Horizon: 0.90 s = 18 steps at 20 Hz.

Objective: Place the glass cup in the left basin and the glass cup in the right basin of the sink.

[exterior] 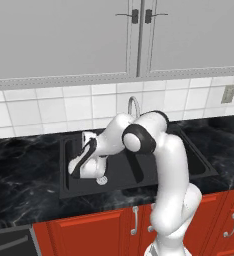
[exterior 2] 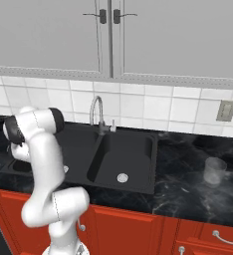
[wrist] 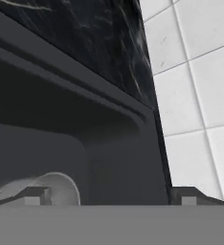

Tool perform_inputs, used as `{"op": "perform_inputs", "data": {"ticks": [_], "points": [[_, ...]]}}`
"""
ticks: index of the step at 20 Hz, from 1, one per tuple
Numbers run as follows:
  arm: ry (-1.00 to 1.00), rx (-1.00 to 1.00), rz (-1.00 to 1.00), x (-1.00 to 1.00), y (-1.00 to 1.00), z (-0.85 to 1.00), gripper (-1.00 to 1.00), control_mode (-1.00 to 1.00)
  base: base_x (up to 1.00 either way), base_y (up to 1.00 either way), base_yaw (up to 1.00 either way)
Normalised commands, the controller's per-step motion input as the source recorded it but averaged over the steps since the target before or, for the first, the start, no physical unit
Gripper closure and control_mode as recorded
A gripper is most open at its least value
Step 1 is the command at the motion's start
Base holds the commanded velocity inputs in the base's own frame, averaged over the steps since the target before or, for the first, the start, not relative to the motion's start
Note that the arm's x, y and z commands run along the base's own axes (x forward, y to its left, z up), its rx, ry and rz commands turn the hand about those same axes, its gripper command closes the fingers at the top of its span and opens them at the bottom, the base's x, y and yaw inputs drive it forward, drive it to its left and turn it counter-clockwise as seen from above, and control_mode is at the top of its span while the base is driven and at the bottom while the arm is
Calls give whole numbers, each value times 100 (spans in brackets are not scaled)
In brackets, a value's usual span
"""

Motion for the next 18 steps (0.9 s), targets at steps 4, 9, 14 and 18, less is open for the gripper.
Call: {"op": "perform_inputs", "data": {"ticks": [4, 9, 14, 18], "points": [[-7, 1, -15, 0, -20, 35, -100, -100, 0, 0, 0], [-3, 6, -31, 0, -2, 39, -100, -100, 0, 0, 0], [0, 9, -38, -1, 11, 37, -100, -100, 0, 0, 0], [0, 17, -38, -7, 18, 52, -100, -100, 0, 0, 0]]}}
